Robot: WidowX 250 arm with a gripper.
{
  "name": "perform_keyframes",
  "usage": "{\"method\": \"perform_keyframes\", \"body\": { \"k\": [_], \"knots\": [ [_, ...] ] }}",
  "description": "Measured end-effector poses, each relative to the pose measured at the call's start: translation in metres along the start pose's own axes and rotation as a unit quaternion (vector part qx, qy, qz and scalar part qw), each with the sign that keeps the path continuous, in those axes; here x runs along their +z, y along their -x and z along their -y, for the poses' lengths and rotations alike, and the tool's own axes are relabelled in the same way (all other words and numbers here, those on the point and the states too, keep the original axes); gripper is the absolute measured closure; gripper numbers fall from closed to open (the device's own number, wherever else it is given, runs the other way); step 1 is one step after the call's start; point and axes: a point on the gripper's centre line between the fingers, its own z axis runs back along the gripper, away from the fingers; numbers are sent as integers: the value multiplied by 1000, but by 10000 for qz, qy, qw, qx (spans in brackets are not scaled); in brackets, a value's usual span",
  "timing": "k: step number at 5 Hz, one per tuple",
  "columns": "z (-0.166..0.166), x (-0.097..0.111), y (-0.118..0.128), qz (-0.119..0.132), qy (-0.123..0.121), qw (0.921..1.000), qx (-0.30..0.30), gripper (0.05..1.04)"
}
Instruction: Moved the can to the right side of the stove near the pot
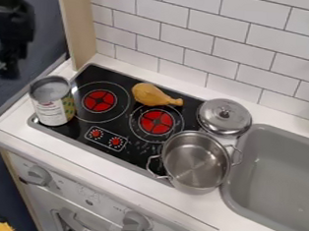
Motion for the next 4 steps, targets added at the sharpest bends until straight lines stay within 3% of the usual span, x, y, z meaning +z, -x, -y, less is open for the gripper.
{"method": "perform_keyframes", "body": {
  "k": [1, 2, 4],
  "knots": [
    [2, -13, 0, 100, 47, 9998, -189, 84],
    [6, -27, -6, 668, 255, 9964, -449, 84],
    [10, -32, -15, 514, 302, 9963, -618, 84]
  ]
}}
